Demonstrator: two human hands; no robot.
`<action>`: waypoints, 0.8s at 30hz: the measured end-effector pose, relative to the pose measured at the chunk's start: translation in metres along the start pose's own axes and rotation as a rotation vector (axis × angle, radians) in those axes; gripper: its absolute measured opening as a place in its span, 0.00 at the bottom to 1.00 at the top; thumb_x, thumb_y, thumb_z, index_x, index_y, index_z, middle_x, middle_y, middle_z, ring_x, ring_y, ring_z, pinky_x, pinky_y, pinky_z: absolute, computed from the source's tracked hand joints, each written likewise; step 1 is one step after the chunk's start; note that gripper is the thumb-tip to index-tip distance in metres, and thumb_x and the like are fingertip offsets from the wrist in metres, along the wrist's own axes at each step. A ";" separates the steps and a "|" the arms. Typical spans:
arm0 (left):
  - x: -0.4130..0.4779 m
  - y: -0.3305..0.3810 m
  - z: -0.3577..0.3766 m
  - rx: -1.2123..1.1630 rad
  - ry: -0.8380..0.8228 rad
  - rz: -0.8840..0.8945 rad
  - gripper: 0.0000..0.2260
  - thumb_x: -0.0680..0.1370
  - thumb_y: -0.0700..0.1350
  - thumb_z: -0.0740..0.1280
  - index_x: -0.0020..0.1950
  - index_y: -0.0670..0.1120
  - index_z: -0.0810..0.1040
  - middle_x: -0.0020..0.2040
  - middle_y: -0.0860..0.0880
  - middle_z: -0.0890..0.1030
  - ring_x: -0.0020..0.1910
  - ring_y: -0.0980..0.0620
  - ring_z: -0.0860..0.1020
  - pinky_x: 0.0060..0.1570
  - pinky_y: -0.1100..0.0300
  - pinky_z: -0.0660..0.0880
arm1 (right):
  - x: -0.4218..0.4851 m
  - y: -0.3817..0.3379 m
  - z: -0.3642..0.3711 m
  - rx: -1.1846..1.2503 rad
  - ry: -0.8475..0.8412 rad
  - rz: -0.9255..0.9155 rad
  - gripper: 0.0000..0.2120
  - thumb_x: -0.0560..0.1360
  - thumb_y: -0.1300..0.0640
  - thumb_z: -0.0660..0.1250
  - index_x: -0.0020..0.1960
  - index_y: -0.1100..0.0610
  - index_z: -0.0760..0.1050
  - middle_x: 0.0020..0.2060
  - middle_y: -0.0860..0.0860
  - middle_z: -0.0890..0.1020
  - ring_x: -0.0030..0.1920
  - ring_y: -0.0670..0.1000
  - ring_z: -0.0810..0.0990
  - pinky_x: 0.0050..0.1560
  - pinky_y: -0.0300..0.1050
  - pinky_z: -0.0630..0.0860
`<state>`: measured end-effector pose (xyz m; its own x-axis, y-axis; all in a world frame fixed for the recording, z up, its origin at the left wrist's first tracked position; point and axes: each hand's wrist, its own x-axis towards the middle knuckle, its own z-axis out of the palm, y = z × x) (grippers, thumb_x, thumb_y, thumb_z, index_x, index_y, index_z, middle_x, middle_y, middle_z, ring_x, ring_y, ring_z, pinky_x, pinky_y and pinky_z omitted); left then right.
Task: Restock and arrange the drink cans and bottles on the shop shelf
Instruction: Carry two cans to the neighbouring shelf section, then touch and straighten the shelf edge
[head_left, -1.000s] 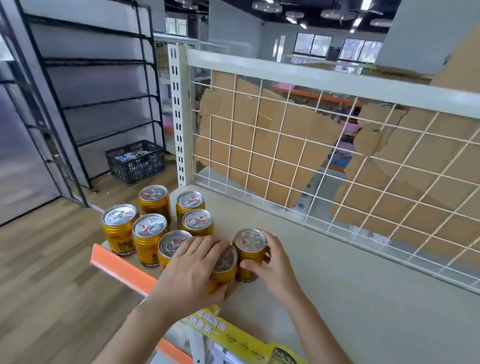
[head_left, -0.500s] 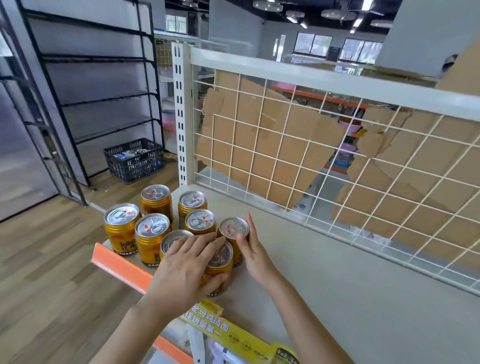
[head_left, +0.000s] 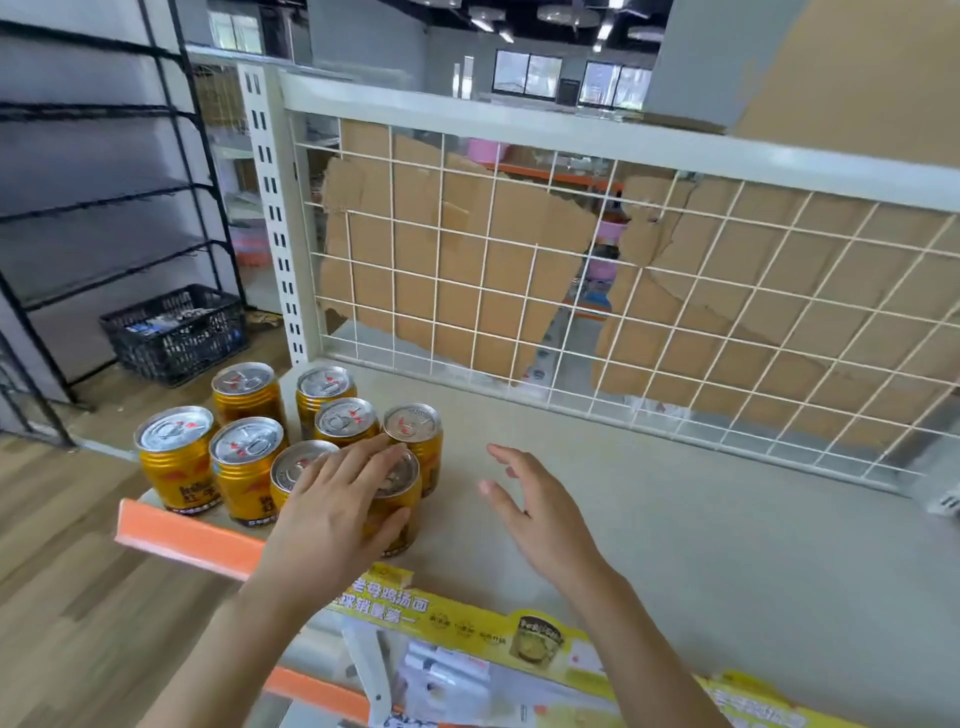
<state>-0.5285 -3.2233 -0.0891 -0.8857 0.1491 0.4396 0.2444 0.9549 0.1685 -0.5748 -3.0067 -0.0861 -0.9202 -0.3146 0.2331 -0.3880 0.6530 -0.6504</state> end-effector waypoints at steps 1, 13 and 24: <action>0.000 0.002 0.001 -0.009 0.013 0.009 0.24 0.72 0.59 0.57 0.64 0.49 0.74 0.63 0.51 0.75 0.57 0.51 0.72 0.59 0.55 0.65 | -0.009 0.003 -0.009 -0.040 0.023 -0.007 0.21 0.79 0.47 0.59 0.70 0.51 0.66 0.66 0.46 0.71 0.66 0.46 0.69 0.64 0.41 0.65; 0.003 0.084 0.004 -0.155 0.060 0.127 0.24 0.72 0.57 0.56 0.62 0.47 0.76 0.60 0.49 0.79 0.58 0.50 0.72 0.54 0.50 0.71 | -0.160 0.059 -0.130 -0.256 0.365 0.239 0.31 0.72 0.35 0.51 0.68 0.51 0.68 0.62 0.47 0.75 0.56 0.51 0.76 0.57 0.42 0.68; -0.028 0.212 0.017 -0.225 -0.073 0.318 0.31 0.78 0.66 0.45 0.62 0.47 0.76 0.59 0.48 0.79 0.55 0.46 0.78 0.56 0.55 0.66 | -0.348 0.095 -0.223 -0.335 0.617 0.483 0.19 0.76 0.49 0.65 0.65 0.55 0.72 0.58 0.52 0.77 0.55 0.58 0.77 0.49 0.44 0.69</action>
<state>-0.4587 -3.0210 -0.0808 -0.7756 0.4538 0.4388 0.5843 0.7791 0.2270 -0.3028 -2.6818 -0.0675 -0.8147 0.4191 0.4009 0.1487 0.8191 -0.5541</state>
